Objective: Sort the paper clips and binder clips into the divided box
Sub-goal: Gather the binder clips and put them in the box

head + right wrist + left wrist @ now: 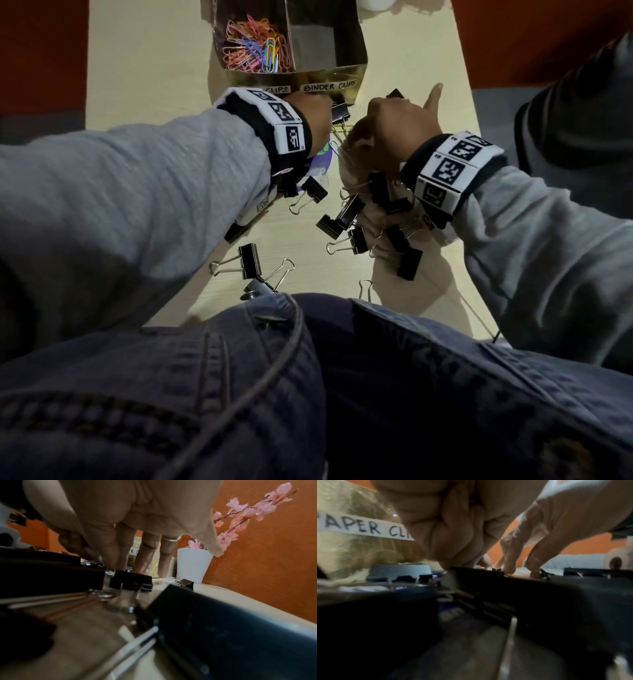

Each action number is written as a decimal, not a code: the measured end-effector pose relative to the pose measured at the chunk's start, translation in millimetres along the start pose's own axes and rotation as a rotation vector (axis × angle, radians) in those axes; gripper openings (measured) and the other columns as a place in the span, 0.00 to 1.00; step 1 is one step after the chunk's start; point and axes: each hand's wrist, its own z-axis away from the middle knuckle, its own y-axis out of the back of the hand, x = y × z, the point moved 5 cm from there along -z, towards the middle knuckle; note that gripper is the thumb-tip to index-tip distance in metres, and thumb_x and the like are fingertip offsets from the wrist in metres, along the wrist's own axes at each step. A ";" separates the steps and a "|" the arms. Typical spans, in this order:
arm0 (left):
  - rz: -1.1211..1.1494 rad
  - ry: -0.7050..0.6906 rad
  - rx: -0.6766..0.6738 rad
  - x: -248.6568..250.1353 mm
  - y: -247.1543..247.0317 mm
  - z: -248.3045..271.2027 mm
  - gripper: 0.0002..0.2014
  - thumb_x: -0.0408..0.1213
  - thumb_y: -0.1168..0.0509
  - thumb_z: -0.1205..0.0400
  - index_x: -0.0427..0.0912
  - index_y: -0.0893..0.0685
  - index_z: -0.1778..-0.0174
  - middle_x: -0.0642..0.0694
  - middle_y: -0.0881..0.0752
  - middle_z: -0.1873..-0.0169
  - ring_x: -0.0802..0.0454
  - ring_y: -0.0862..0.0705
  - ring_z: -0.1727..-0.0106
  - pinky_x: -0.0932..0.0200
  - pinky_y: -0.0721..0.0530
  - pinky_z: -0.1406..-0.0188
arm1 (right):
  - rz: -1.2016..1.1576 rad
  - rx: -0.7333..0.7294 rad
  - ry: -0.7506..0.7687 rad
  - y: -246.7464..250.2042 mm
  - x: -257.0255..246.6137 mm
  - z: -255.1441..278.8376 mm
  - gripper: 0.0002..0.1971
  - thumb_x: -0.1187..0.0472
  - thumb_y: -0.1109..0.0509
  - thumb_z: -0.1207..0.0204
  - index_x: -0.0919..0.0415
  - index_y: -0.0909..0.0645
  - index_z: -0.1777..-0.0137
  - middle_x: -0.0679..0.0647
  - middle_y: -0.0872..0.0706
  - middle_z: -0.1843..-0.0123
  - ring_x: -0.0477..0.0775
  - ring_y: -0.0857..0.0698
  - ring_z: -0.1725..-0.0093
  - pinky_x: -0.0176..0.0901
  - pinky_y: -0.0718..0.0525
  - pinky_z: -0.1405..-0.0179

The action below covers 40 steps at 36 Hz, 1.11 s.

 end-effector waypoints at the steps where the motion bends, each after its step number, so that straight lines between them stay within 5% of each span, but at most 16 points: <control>1: -0.021 -0.002 0.006 1.0 0.0 -1.0 0.13 0.31 0.47 0.13 0.33 0.22 0.37 0.34 0.17 0.40 0.35 0.20 0.38 0.47 0.24 0.41 | -0.002 0.015 0.007 1.0 -1.2 -0.1 0.14 0.46 0.38 0.21 0.48 0.15 0.43 0.52 0.16 0.42 0.61 0.19 0.37 0.86 0.59 0.29; 6: -0.104 -0.072 0.009 3.3 0.0 -1.4 0.14 0.37 0.44 0.14 0.36 0.25 0.36 0.32 0.17 0.41 0.34 0.20 0.40 0.48 0.25 0.46 | 0.025 0.025 0.019 2.3 -2.6 -3.2 0.15 0.51 0.39 0.20 0.56 0.19 0.40 0.54 0.16 0.43 0.61 0.19 0.37 0.85 0.60 0.29; 16: -0.074 -0.136 0.019 5.7 2.4 -2.5 0.15 0.42 0.32 0.21 0.43 0.23 0.42 0.41 0.19 0.52 0.39 0.21 0.48 0.55 0.29 0.57 | 0.043 0.049 -0.068 3.4 23.1 6.2 0.10 0.61 0.38 0.22 0.66 0.18 0.50 0.63 0.13 0.51 0.66 0.17 0.43 0.81 0.61 0.26; 21: -0.152 -0.147 0.014 15.1 -2.1 -9.8 0.25 0.49 0.27 0.26 0.39 0.24 0.38 0.39 0.16 0.49 0.37 0.18 0.49 0.52 0.25 0.58 | 0.016 0.041 -0.091 3.6 25.8 9.2 0.11 0.61 0.41 0.19 0.66 0.20 0.48 0.62 0.14 0.52 0.65 0.17 0.41 0.79 0.61 0.25; 26: -0.217 -0.176 0.002 21.3 -6.0 -12.7 0.18 0.45 0.29 0.23 0.40 0.22 0.41 0.38 0.18 0.47 0.37 0.19 0.47 0.53 0.27 0.58 | -0.027 0.012 -0.114 -0.5 28.1 9.2 0.09 0.57 0.39 0.21 0.62 0.21 0.51 0.56 0.23 0.60 0.65 0.17 0.43 0.79 0.60 0.25; 32: -0.323 -0.197 -0.076 28.1 -14.2 -12.0 0.08 0.31 0.38 0.20 0.34 0.18 0.47 0.36 0.16 0.54 0.36 0.18 0.54 0.52 0.25 0.62 | -0.026 0.024 -0.074 -4.0 29.8 12.5 0.13 0.52 0.34 0.23 0.58 0.15 0.46 0.58 0.13 0.47 0.63 0.18 0.40 0.81 0.57 0.26; 40: -0.402 -0.196 -0.151 33.3 -18.4 -10.7 0.08 0.39 0.37 0.19 0.37 0.18 0.52 0.41 0.21 0.59 0.41 0.24 0.56 0.55 0.31 0.59 | -0.074 -0.010 -0.035 -4.4 31.5 14.0 0.11 0.52 0.36 0.22 0.48 0.14 0.44 0.52 0.15 0.43 0.61 0.19 0.37 0.84 0.54 0.28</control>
